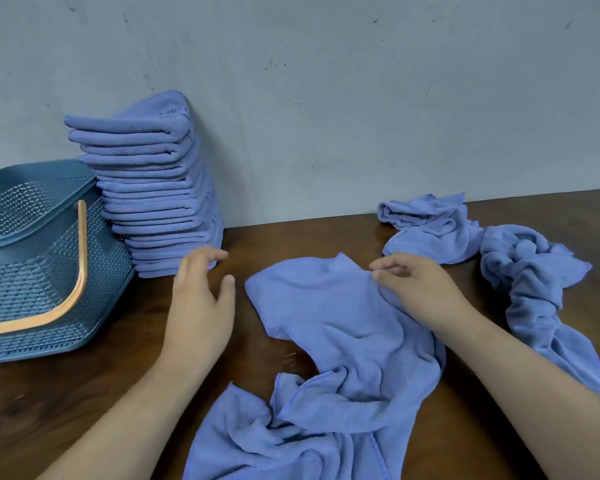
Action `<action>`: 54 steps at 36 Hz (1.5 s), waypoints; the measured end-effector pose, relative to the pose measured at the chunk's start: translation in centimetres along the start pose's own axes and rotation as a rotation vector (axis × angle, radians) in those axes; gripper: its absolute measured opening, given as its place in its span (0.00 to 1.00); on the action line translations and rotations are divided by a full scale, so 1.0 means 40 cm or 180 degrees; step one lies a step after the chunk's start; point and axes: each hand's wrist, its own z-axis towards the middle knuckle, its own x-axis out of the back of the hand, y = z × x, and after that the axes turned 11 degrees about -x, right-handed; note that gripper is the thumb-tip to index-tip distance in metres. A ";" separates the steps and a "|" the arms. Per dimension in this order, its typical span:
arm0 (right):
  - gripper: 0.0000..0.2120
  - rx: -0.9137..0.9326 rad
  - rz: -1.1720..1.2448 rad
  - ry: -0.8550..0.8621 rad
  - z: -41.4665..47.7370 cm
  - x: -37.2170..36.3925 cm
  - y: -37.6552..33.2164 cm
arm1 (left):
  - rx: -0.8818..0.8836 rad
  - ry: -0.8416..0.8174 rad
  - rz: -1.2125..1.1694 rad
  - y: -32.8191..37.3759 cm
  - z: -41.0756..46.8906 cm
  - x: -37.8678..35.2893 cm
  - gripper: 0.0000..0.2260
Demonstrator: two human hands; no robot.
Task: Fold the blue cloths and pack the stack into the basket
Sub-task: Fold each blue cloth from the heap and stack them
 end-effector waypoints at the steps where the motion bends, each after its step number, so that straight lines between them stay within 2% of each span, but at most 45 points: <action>1: 0.06 -0.0047 0.0037 0.0073 0.007 0.004 0.004 | -0.0224 -0.0142 0.0104 0.002 -0.006 -0.006 0.14; 4: 0.12 0.0208 -0.0476 0.0223 0.010 0.009 0.015 | -0.0793 -0.0780 0.0094 0.041 -0.030 -0.024 0.08; 5: 0.14 0.0450 -0.0749 0.0287 0.007 0.008 0.017 | -0.0861 -0.1075 0.0079 0.059 -0.037 -0.029 0.10; 9: 0.17 0.1291 -0.1632 0.0170 -0.009 0.000 0.020 | -0.0744 -0.2135 0.0321 0.086 -0.070 -0.048 0.24; 12: 0.15 0.1324 -0.2058 0.0102 -0.014 -0.001 0.025 | -0.0573 -0.2475 0.0543 0.062 -0.059 -0.034 0.23; 16: 0.12 0.0793 -0.2087 0.0115 0.002 0.018 0.033 | -0.0180 -0.2463 0.0698 0.005 -0.027 -0.008 0.18; 21: 0.17 0.0611 -0.2255 0.0556 0.003 0.035 0.030 | 0.0251 -0.1922 0.1016 -0.036 -0.011 -0.005 0.22; 24: 0.21 0.0635 -0.2324 0.0568 0.005 0.027 0.040 | -0.0024 -0.1397 0.1075 -0.036 -0.015 -0.001 0.26; 27: 0.22 0.0919 -0.2192 0.0498 0.008 0.024 0.038 | -0.0235 -0.1105 0.0554 -0.022 -0.018 0.001 0.20; 29: 0.26 0.1317 -0.2178 0.0086 0.002 0.015 0.031 | -0.0244 -0.1227 0.0320 -0.002 -0.024 -0.002 0.13; 31: 0.27 0.1540 -0.2304 -0.0454 0.000 -0.002 0.036 | -0.0258 -0.1658 0.0331 0.013 -0.037 -0.013 0.19; 33: 0.26 0.1340 -0.2463 -0.0670 0.004 -0.011 0.045 | -0.0274 -0.2207 0.0610 0.010 -0.048 -0.023 0.24; 35: 0.23 0.0978 -0.2600 -0.0423 0.010 -0.005 0.049 | -0.0171 -0.2484 0.0753 0.004 -0.044 -0.019 0.25; 39: 0.23 0.0586 -0.2687 0.0058 0.007 0.000 0.044 | 0.0089 -0.2560 0.0635 -0.019 -0.018 0.009 0.22; 43: 0.23 0.0786 -0.2760 0.0379 0.003 -0.004 0.046 | 0.0184 -0.2532 0.0498 -0.027 -0.016 0.021 0.21; 46: 0.29 0.1280 -0.2293 -0.0259 0.009 -0.004 0.036 | 0.0148 -0.2502 0.0549 -0.022 -0.020 0.018 0.21; 48: 0.29 0.1403 -0.2223 -0.0667 0.016 -0.017 0.040 | 0.0130 -0.2505 0.0541 -0.018 -0.020 0.017 0.22; 51: 0.26 0.1218 -0.2259 -0.0758 0.028 -0.046 0.038 | 0.0138 -0.2515 0.0545 -0.018 -0.019 0.015 0.24; 54: 0.22 0.1343 -0.2616 -0.0722 0.050 -0.076 0.007 | 0.0120 -0.2497 0.0603 -0.021 -0.021 0.009 0.24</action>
